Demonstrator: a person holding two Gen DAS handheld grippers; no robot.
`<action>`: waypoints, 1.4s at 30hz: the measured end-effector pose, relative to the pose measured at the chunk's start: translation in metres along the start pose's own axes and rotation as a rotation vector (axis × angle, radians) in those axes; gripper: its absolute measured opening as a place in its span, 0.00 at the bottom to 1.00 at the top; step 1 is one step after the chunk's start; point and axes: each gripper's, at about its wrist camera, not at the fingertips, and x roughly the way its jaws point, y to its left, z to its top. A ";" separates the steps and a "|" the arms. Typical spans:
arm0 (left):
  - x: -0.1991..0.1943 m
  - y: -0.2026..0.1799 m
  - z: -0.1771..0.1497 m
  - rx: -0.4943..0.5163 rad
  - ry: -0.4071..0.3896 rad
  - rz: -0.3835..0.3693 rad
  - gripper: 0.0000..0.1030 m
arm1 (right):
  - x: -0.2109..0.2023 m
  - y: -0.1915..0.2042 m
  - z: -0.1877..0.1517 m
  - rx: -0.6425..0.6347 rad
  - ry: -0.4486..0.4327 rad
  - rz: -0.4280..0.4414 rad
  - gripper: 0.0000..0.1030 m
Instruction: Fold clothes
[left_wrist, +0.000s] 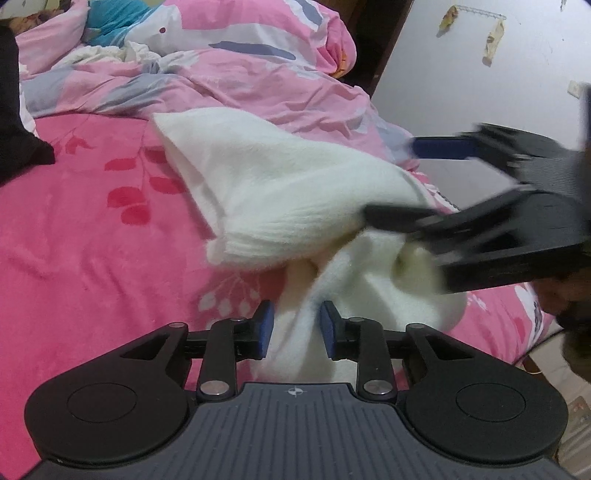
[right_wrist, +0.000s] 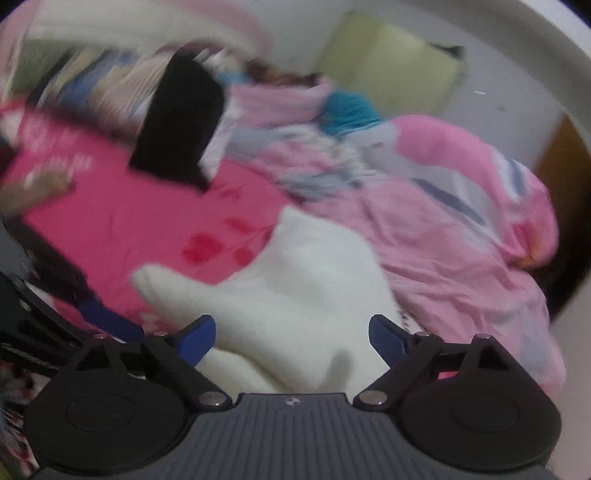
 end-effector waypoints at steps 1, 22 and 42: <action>0.000 0.001 -0.001 -0.002 0.000 0.000 0.27 | 0.013 0.002 0.004 -0.018 0.024 0.011 0.90; -0.004 -0.001 -0.001 0.020 -0.012 0.014 0.27 | -0.028 -0.141 -0.059 0.854 -0.018 -0.206 0.13; -0.004 -0.012 0.014 0.029 0.044 -0.009 0.28 | -0.142 -0.117 -0.237 1.305 0.048 -0.397 0.12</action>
